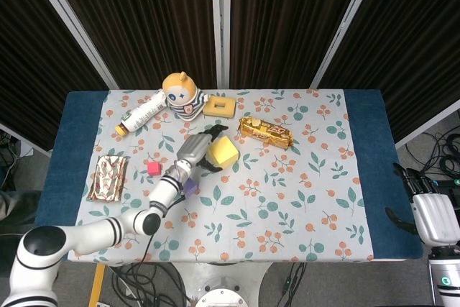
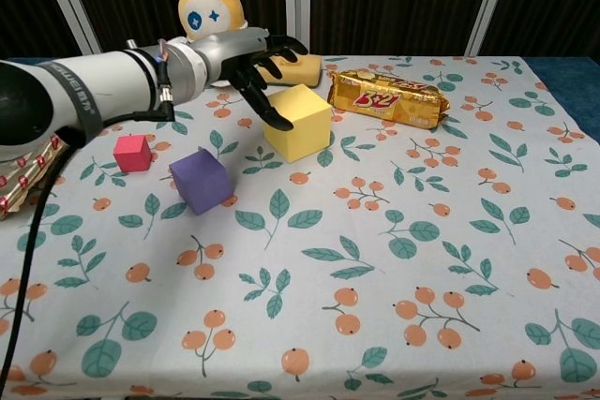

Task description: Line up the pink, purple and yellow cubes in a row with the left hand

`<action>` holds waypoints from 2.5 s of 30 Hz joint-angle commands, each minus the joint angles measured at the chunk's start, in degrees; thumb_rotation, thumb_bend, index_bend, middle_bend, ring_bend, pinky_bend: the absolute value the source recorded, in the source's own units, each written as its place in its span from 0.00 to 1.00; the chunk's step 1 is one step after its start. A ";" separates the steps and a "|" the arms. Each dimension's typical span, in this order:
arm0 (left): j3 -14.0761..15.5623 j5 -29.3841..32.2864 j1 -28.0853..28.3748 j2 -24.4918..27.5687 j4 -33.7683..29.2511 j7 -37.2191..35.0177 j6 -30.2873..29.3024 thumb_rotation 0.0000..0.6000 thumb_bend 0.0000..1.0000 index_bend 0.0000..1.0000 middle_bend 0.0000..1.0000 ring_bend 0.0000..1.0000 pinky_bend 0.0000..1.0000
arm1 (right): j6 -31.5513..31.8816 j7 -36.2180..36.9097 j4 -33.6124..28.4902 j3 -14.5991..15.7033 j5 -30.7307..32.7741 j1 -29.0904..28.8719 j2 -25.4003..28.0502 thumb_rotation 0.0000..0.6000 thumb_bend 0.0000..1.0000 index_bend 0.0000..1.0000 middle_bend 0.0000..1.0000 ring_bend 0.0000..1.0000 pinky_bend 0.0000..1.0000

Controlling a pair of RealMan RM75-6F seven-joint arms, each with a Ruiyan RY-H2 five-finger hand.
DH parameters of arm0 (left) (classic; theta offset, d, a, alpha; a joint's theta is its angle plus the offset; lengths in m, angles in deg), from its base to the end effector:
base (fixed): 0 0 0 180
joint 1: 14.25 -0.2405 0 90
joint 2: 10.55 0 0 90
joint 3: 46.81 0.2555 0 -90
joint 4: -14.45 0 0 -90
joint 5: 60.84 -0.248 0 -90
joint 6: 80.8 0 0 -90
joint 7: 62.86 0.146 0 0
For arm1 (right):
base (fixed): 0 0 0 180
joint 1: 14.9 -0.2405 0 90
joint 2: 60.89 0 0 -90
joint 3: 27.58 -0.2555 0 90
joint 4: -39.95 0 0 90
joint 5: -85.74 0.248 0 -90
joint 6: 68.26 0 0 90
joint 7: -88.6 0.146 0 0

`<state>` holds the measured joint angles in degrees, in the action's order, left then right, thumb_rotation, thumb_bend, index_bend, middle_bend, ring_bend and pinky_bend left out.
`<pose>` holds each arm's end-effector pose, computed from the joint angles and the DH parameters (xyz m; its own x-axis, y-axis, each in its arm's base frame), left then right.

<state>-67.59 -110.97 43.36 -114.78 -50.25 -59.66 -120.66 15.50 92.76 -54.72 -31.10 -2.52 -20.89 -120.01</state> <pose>-0.0606 0.4195 -0.1206 0.0694 0.4696 0.8801 0.9727 -0.2276 0.0447 -0.3163 -0.1950 0.1449 0.3750 -0.0066 0.9270 -0.9250 -0.0682 0.3737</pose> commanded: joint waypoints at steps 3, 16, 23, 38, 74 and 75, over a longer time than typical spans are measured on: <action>-0.48 3.66 1.88 -3.52 3.54 2.83 -1.25 1.00 0.00 0.14 0.17 0.18 0.23 | -0.04 0.18 0.06 0.08 0.11 0.05 0.04 1.00 0.16 0.04 0.20 0.13 0.21; -2.07 6.35 3.73 -7.26 8.14 4.08 -1.71 1.00 0.05 0.30 0.29 0.29 0.31 | 0.23 0.54 0.33 0.00 0.45 0.24 0.33 1.00 0.16 0.04 0.20 0.13 0.22; -0.36 0.37 2.76 -7.22 8.64 1.48 -2.60 1.00 0.18 0.45 0.44 0.43 0.38 | 0.03 0.72 0.44 0.02 0.76 0.27 0.30 1.00 0.16 0.03 0.20 0.13 0.22; 8.09 -28.78 0.76 4.09 0.85 -25.57 -0.32 1.00 0.19 0.46 0.43 0.43 0.36 | 0.38 -0.08 -0.17 0.29 0.76 0.65 0.08 1.00 0.16 0.04 0.20 0.13 0.22; 15.76 -37.81 4.12 1.35 15.05 -30.65 -4.78 1.00 0.16 0.24 0.17 0.14 0.22 | 0.95 0.25 0.04 0.31 1.17 1.50 -0.23 1.00 0.16 0.04 0.20 0.13 0.22; 15.59 -37.39 4.00 1.18 14.90 -30.06 -4.72 1.00 0.16 0.24 0.17 0.14 0.22 | 0.98 0.27 0.04 0.31 1.14 1.52 -0.22 1.00 0.16 0.04 0.20 0.13 0.22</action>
<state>-51.63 -149.09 47.70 -113.32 -34.99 -90.58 -125.37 16.48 93.03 -54.68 -30.79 -1.38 -19.37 -120.23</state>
